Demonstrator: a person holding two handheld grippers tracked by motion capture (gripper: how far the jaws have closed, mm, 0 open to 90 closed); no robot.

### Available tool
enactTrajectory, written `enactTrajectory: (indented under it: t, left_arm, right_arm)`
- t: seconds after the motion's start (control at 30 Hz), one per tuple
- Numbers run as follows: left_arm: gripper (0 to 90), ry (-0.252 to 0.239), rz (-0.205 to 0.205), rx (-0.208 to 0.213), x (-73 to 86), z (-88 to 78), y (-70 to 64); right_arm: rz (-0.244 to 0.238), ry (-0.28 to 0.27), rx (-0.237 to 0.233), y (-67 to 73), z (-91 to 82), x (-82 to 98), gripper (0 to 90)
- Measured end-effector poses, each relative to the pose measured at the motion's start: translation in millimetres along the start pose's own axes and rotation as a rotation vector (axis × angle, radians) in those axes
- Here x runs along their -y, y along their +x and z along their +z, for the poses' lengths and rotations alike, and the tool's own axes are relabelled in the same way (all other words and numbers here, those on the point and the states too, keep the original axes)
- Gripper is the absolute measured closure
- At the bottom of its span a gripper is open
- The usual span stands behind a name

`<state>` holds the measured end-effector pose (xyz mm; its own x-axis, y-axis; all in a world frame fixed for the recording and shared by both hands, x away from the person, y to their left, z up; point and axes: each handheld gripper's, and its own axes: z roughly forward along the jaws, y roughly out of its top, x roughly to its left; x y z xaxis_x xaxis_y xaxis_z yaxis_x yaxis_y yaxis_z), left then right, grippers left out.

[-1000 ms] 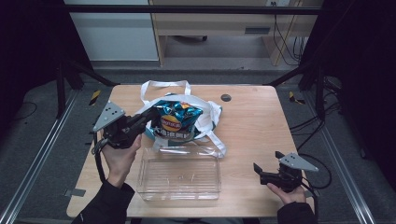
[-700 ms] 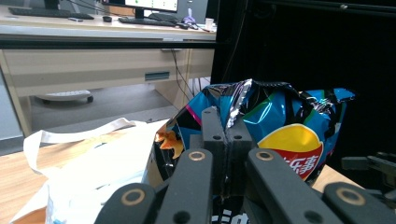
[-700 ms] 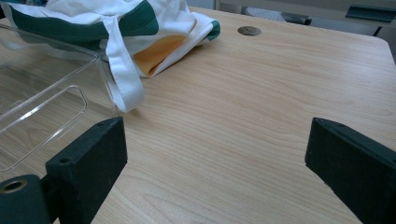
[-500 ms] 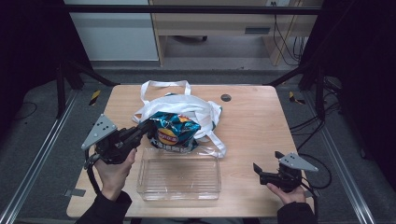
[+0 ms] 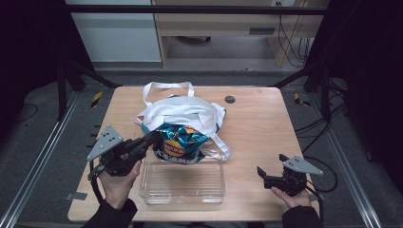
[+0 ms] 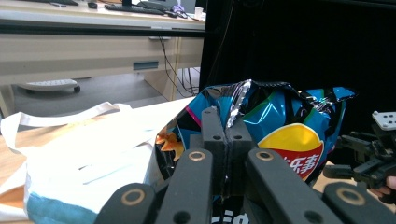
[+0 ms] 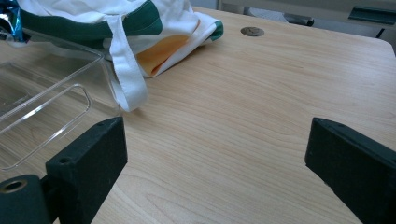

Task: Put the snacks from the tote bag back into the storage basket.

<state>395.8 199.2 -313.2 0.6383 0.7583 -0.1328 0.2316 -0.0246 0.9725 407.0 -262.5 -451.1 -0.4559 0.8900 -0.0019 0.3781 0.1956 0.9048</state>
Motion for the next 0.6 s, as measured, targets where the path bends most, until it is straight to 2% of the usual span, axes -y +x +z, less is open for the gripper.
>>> enactTrajectory:
  t: [0.27, 0.6]
  left_arm:
    - [89.8, 0.015, 0.001, -0.002, 7.1, -8.5, -7.9]
    - [89.8, 0.047, 0.013, 0.010, 28.0, -18.2, -17.1]
  right_arm:
    - [0.003, 0.001, -0.003, -0.1, 0.1, 0.2, 5.9]
    - [0.008, -0.002, 0.005, -1.3, -1.2, 0.6, 5.9]
